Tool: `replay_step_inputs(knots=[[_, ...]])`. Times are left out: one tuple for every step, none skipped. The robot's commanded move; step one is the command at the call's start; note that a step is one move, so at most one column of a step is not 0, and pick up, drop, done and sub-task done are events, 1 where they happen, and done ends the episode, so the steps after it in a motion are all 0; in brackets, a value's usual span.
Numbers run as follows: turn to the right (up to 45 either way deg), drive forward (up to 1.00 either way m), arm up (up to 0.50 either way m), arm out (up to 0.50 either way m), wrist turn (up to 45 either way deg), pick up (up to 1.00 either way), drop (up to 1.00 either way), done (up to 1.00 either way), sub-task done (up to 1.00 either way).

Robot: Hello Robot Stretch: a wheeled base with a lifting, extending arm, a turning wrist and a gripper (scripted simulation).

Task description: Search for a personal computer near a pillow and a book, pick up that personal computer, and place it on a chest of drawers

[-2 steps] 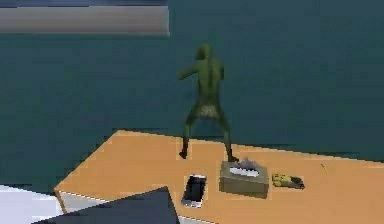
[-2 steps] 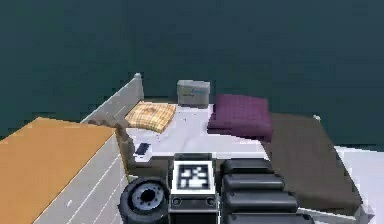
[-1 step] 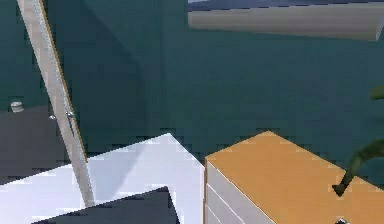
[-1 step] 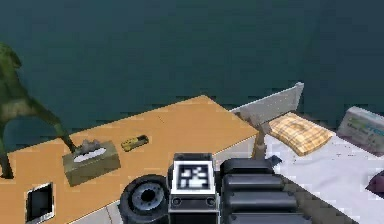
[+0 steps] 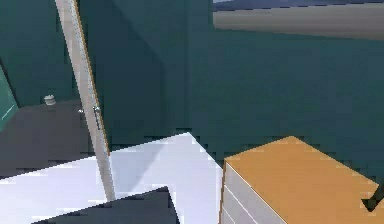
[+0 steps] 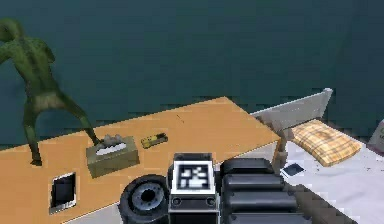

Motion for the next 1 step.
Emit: replay_step_inputs(knots=[[0.0, 0.00, 0.00, 0.48, 0.0, 0.00, 0.00, 0.00, 0.00]])
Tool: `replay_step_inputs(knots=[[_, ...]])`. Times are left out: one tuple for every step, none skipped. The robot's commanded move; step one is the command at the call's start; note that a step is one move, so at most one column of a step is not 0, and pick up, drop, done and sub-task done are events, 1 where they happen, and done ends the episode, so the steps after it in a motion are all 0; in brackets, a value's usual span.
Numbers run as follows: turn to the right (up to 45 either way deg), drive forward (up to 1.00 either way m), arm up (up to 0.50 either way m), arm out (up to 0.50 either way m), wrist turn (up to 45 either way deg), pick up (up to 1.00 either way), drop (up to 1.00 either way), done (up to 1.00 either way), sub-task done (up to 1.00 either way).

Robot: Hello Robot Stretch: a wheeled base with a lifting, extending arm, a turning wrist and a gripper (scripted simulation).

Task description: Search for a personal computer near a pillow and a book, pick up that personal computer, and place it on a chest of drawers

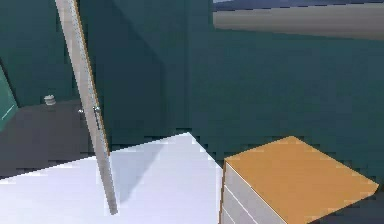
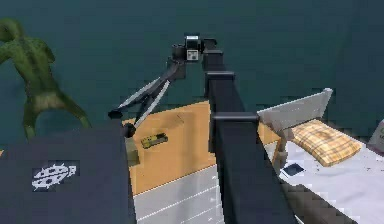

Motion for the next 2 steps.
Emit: replay_step_inputs(knots=[[0.0, 0.00, 0.00, 0.00, 39.0, 0.00, 0.00, 0.00, 0.00], [0.0, 0.00, -0.28, 0.00, 0.0, 0.00, 0.00, 0.00, 0.00]])
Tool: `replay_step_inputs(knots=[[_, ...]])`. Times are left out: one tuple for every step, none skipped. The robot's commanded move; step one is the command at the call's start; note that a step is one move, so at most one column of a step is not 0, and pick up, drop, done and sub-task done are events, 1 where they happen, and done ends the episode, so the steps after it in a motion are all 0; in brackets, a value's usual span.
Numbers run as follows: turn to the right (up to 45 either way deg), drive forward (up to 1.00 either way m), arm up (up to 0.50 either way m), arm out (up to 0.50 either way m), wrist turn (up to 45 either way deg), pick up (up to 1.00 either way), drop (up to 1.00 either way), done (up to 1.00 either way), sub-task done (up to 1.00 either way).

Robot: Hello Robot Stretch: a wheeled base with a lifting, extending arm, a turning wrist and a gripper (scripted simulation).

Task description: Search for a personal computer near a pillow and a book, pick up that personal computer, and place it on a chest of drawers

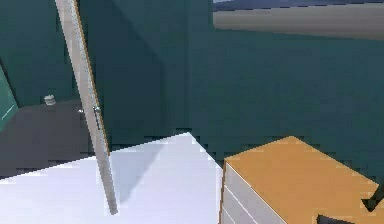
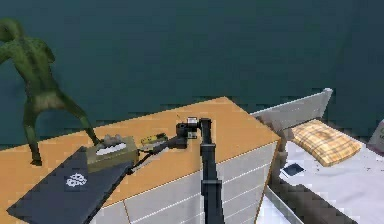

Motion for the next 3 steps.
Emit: replay_step_inputs(knots=[[0.0, 0.00, 0.00, 0.00, 0.0, 0.00, 1.00, 0.00, 0.00], [0.0, 0.00, 0.10, 0.00, 0.0, 0.00, 0.00, 0.00, 0.00], [0.0, 0.00, 0.00, -0.08, 0.0, 0.00, 0.00, 0.00, 0.00]])
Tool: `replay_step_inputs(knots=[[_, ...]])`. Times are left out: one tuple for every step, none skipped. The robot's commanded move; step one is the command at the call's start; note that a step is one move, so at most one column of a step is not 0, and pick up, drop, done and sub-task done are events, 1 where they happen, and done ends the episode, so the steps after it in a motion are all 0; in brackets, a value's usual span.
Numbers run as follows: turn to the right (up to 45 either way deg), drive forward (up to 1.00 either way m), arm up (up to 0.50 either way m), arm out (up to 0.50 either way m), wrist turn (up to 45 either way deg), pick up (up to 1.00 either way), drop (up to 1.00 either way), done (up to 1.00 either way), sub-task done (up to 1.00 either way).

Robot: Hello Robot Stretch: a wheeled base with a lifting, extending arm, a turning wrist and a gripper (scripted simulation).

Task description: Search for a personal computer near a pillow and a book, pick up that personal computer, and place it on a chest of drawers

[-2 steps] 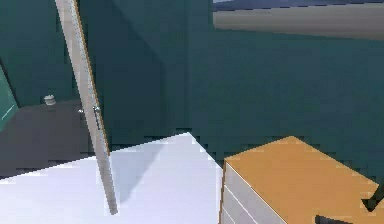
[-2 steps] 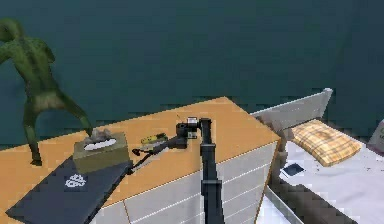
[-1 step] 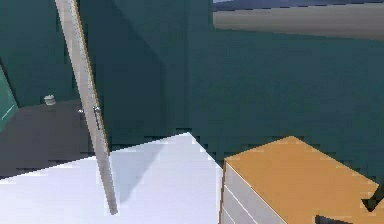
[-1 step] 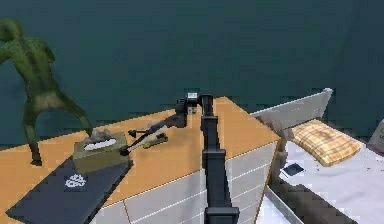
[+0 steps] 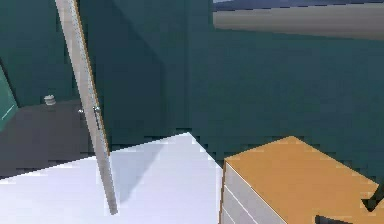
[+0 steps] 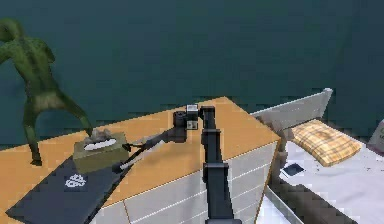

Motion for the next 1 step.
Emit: replay_step_inputs(knots=[[0.0, 0.00, 0.00, 0.00, 0.0, 0.00, 0.00, 1.00, 0.00]])
